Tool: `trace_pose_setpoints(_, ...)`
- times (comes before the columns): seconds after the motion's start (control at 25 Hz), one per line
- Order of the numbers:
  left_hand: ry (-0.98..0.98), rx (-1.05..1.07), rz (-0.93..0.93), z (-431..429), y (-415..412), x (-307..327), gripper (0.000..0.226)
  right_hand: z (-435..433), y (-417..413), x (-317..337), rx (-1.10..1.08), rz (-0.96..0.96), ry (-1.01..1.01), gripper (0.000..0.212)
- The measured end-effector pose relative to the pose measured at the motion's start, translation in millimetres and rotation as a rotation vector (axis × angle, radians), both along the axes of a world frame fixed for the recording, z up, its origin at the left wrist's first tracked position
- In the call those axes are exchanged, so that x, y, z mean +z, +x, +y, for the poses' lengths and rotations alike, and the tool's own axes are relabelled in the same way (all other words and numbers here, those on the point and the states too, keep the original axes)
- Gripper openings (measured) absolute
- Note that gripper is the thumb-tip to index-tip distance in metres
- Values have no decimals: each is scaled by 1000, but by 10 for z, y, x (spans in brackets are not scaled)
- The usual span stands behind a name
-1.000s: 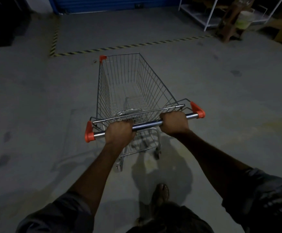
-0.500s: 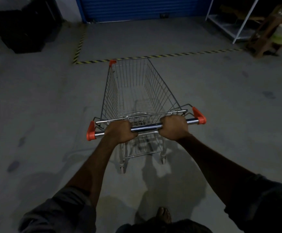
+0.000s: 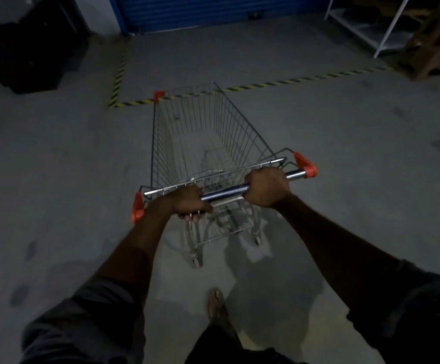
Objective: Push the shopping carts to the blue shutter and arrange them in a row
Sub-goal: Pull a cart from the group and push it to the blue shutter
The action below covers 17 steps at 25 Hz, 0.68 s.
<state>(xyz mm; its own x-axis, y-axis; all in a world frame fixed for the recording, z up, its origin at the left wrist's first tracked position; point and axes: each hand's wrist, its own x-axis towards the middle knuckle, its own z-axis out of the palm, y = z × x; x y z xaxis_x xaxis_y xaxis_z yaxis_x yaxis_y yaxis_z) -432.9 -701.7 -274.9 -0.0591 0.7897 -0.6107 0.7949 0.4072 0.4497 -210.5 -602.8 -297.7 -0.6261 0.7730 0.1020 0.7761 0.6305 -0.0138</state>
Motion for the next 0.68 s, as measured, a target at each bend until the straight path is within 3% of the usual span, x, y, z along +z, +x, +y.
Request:
trace_pose_setpoints(0.12,183,-19,133,320,-438,-37,32,379,-469,45,-27,-52,19,40)
trace_pose_setpoints(0.24,421,-108,481,562,-796,-145,39,672,-911,121,-45,-116,23,33)
trace_pose_setpoints(0.4,598,-139,728,876,-1260,-252,37,1097,-1427,83,-44,-102,75,26)
trace_pose_setpoints(0.52,641,-142,857,1117,-1593,-284,35,1421,-1752,-97,78,103,227,8)
trace_pose_setpoints(0.6,661,-119,894,1325,-1810,-323,35,1731,-1974,-228,152,286,379,8)
trace_pose_setpoints(0.68,671,-101,929,1571,-2033,-358,36,2028,-2224,-325,171,326,424,7)
